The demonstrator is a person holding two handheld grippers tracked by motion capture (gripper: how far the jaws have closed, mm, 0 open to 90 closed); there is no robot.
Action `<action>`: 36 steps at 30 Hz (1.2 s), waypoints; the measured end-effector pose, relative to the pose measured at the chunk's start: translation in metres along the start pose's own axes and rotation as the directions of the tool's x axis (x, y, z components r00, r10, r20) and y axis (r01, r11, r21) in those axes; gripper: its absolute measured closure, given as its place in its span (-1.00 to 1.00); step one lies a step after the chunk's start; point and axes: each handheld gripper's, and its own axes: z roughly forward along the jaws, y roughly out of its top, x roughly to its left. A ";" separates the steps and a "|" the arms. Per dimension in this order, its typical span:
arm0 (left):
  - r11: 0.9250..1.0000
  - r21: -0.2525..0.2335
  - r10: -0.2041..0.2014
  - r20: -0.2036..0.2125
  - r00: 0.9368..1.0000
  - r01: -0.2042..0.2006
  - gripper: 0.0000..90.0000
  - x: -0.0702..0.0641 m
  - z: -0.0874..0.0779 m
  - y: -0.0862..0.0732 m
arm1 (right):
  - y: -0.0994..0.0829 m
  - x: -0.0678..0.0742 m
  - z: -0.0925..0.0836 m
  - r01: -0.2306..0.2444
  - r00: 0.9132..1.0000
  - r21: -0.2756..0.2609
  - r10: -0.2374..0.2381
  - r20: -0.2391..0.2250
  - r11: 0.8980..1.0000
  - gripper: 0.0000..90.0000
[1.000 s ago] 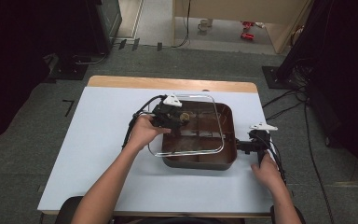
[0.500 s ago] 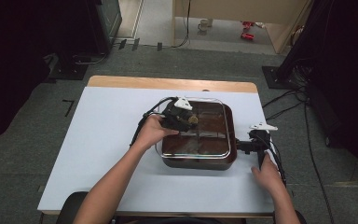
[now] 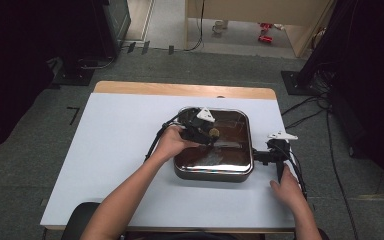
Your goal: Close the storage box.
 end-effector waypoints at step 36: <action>0.989 -0.041 -0.139 -0.017 0.990 0.139 -0.24 0.007 -0.037 -0.014 | 0.000 0.000 0.000 -0.001 1.000 0.000 0.001 -0.001 1.000 -0.85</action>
